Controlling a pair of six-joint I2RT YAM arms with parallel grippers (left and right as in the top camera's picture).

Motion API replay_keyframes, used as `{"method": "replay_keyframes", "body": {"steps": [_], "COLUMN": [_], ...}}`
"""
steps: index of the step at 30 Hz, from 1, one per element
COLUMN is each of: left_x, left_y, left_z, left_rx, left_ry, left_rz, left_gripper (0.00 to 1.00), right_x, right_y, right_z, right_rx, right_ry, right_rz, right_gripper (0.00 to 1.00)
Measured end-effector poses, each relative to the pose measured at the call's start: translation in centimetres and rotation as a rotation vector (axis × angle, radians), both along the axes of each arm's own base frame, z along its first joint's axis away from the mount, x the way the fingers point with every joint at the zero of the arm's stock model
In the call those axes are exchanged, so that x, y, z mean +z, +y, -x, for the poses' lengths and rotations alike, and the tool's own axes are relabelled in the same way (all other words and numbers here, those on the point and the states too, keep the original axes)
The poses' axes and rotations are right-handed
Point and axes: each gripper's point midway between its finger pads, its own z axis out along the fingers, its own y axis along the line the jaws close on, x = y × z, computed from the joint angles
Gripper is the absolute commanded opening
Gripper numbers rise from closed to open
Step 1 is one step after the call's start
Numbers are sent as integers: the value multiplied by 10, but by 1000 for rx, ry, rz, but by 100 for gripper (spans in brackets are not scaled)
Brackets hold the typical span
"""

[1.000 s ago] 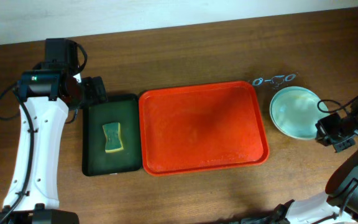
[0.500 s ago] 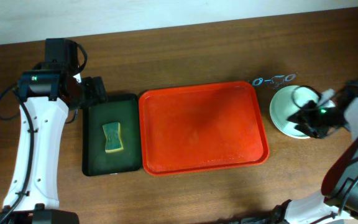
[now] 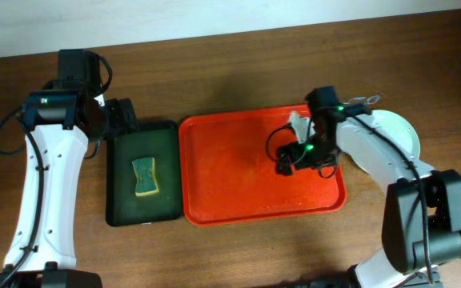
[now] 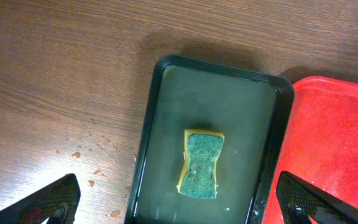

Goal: Clean dirty plates on tray and stack at the side

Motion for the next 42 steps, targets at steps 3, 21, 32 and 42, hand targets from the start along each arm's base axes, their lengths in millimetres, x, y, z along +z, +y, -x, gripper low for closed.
{"method": "replay_keyframes", "body": {"steps": [3,21,32,42], "left_x": [0,0,0,0], "left_y": [0,0,0,0], "left_z": [0,0,0,0], "left_rx": [0,0,0,0], "left_ry": [0,0,0,0], "left_rz": [0,0,0,0], "left_gripper": [99,99,99,99], "right_x": [0,-1,59,142], "right_y": [6,5,6,3], "right_z": [2,2,-3,7], "right_rx": [28,38,36,35], "right_ry": [-2,-7,-207,-492], "right_rz": [4,11,-15,-46], "right_gripper": [98,98,98,98]}}
